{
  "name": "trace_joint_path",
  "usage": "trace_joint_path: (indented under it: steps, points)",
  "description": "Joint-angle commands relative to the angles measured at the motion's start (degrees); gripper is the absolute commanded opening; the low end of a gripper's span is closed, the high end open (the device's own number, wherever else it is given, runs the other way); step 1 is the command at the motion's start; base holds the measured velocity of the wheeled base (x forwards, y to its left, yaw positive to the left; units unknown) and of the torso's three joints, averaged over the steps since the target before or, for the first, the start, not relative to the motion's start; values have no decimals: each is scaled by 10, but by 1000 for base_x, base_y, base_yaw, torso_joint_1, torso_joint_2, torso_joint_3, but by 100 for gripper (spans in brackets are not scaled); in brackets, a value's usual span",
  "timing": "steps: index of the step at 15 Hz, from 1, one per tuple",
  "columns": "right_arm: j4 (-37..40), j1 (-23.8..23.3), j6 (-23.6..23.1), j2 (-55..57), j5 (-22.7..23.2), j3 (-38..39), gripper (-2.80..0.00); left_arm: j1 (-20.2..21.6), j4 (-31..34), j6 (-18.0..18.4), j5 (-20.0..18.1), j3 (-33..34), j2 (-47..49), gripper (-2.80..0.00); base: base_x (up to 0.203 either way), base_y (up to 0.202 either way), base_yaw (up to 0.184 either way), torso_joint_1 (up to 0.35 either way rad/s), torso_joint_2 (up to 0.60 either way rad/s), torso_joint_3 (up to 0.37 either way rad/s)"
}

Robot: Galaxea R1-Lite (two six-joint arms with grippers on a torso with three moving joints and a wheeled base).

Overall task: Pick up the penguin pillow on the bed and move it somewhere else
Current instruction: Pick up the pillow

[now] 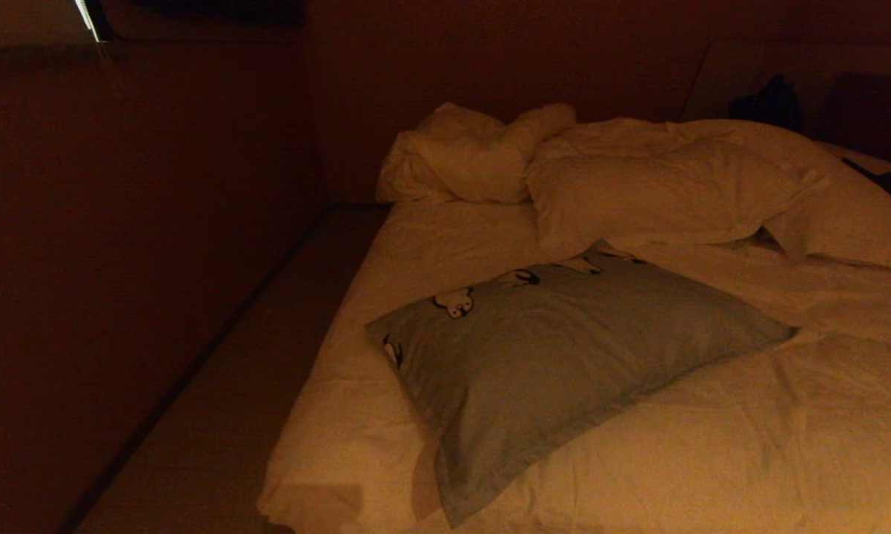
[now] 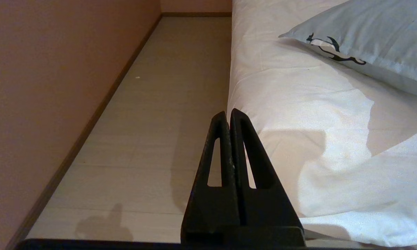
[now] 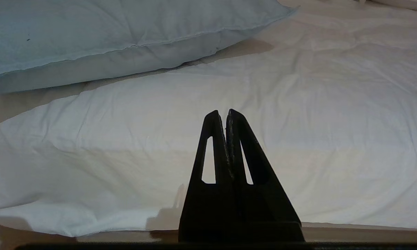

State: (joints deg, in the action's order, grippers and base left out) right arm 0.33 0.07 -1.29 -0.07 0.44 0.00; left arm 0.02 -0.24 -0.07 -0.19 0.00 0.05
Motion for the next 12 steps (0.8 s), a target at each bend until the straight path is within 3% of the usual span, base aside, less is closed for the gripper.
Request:
trace_joint_path:
  steps: [1, 12]
  points:
    - [0, 0, 0, 0, 0, 0, -280, 0, 0, 0, 0, 2, 0, -280, 0, 0, 0, 0, 0, 0]
    - [5, 0, -6, 0, 1, -4, -280, 0, 0, 0, 0, 2, 0, -280, 0, 0, 0, 0, 0, 0]
